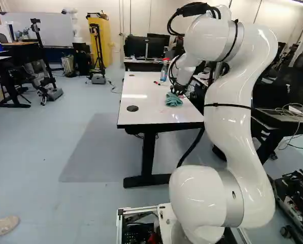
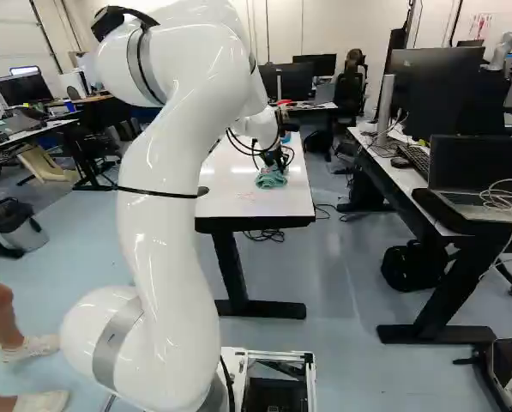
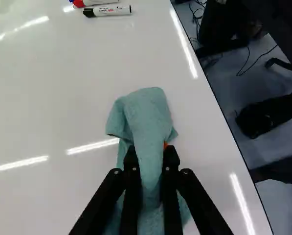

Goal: Clean the table with the green towel

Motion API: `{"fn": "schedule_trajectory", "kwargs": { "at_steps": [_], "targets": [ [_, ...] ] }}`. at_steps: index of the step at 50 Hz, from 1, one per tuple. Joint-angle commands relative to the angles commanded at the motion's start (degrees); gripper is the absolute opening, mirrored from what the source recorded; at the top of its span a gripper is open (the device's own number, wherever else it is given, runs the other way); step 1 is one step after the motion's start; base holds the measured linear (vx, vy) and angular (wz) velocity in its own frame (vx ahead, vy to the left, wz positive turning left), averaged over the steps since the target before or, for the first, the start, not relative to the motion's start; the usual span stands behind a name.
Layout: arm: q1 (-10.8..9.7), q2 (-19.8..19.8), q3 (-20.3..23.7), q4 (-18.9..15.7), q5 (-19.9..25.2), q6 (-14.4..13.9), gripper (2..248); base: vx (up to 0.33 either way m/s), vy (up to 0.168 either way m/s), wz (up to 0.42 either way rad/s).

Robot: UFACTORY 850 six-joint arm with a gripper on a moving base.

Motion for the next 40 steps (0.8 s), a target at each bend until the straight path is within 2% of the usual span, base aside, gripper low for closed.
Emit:
{"fn": "schedule_trajectory", "kwargs": {
  "at_steps": [25,35,40],
  "targets": [
    [3.5,1.71,2.34,0.0,0.0,0.0,47,0.0,0.0,0.0],
    [5.0,1.5,2.06,0.0,0.0,0.0,47,0.0,0.0,0.0],
    [5.12,1.35,1.85,0.0,0.0,0.0,47,0.0,0.0,0.0]
  ]
}}
